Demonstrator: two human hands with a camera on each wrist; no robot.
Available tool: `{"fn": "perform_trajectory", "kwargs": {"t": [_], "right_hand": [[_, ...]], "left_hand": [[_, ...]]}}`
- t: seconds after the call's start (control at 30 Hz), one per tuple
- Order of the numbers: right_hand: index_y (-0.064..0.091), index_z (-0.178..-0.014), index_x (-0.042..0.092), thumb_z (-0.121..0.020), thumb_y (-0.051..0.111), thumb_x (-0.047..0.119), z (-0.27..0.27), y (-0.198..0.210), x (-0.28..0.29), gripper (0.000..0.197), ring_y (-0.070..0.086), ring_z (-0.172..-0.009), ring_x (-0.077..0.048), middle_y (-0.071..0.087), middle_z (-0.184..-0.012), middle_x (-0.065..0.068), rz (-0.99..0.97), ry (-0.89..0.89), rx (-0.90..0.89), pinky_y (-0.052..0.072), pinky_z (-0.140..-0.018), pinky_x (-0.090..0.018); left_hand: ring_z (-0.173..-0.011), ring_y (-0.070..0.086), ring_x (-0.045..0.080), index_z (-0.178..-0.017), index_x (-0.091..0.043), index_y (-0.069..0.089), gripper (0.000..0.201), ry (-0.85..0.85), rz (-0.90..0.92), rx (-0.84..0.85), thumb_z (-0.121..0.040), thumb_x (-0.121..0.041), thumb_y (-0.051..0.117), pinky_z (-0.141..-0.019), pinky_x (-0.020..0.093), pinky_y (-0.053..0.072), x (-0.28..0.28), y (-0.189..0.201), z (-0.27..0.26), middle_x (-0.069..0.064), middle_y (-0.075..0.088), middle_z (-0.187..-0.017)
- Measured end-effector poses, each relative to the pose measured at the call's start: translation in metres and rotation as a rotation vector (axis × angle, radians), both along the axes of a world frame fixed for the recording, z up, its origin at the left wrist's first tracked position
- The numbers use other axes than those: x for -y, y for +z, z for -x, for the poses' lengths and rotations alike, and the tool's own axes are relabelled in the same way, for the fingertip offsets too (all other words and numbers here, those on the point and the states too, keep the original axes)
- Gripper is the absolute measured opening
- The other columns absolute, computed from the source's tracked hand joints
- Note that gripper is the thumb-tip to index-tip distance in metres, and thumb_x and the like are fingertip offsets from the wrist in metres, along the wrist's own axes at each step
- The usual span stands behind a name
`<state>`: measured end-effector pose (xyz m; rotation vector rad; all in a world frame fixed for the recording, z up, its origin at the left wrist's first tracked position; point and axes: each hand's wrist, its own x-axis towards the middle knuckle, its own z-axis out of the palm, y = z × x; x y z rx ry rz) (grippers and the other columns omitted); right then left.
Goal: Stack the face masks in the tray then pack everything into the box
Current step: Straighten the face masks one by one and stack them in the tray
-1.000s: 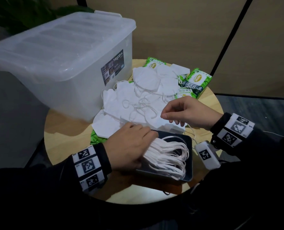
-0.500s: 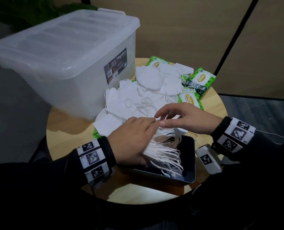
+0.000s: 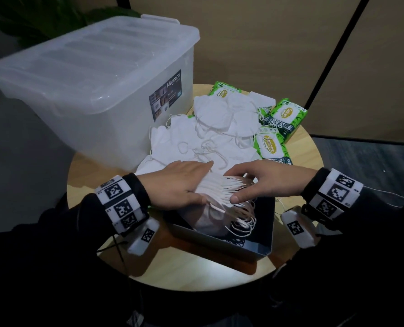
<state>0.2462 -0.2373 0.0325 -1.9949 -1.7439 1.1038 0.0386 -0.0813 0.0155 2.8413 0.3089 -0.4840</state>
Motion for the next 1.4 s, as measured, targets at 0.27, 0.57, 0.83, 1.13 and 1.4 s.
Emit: {"fn": "perform_trajectory", "kwargs": {"t": [0.27,0.57,0.83,1.13,1.4], "right_hand": [[0.062,-0.13,0.039,-0.077,0.081,0.056,0.0,-0.001,-0.001,0.059,0.06,-0.096,0.011,0.068,-0.117,0.022,-0.005,0.009,0.029,0.044,-0.084,-0.008],[0.075,-0.114,0.027,-0.094,0.068,0.048,-0.013,-0.008,-0.008,0.03,0.069,-0.092,-0.006,0.076,-0.105,0.008,-0.068,-0.172,-0.102,0.055,-0.075,-0.022],[0.076,-0.099,0.003,-0.097,0.069,0.021,-0.054,-0.011,-0.024,0.02,0.06,-0.062,-0.014,0.07,-0.08,-0.009,-0.371,-0.729,-0.379,0.045,-0.053,-0.029],[0.067,-0.114,0.007,-0.094,0.072,0.016,-0.097,-0.043,-0.081,0.023,0.067,-0.082,-0.025,0.068,-0.109,-0.014,-0.351,-1.073,-0.478,0.055,-0.07,-0.04],[0.061,-0.1,0.019,-0.076,0.086,0.04,-0.105,-0.063,-0.114,0.041,0.069,-0.083,-0.026,0.068,-0.091,-0.002,-0.208,-1.005,0.03,0.056,-0.065,-0.038]], "left_hand": [[-0.157,0.002,0.021,-0.163,-0.018,-0.013,0.129,-0.045,-0.104,0.072,-0.079,-0.074,0.069,-0.127,0.042,0.001,0.003,-0.006,0.006,0.006,0.003,-0.172],[-0.131,0.048,0.027,-0.161,-0.019,0.013,0.104,-0.074,-0.147,0.124,-0.086,-0.067,0.065,-0.109,0.043,0.039,0.015,-0.007,-0.004,0.007,0.047,-0.151],[-0.131,0.049,0.005,-0.153,-0.033,0.043,0.092,0.01,0.223,0.186,-0.077,-0.081,0.062,-0.113,0.028,0.038,-0.012,0.033,0.0,-0.015,0.053,-0.145],[-0.117,0.06,0.013,-0.135,-0.025,0.061,0.038,0.281,0.176,0.569,-0.098,-0.02,0.066,-0.093,0.026,0.046,-0.082,0.023,-0.086,-0.004,0.061,-0.136],[-0.145,0.039,0.023,-0.16,-0.021,0.029,0.071,0.254,0.046,0.205,-0.096,-0.008,0.057,-0.118,0.034,0.032,-0.123,-0.011,-0.124,0.005,0.03,-0.166]]}}
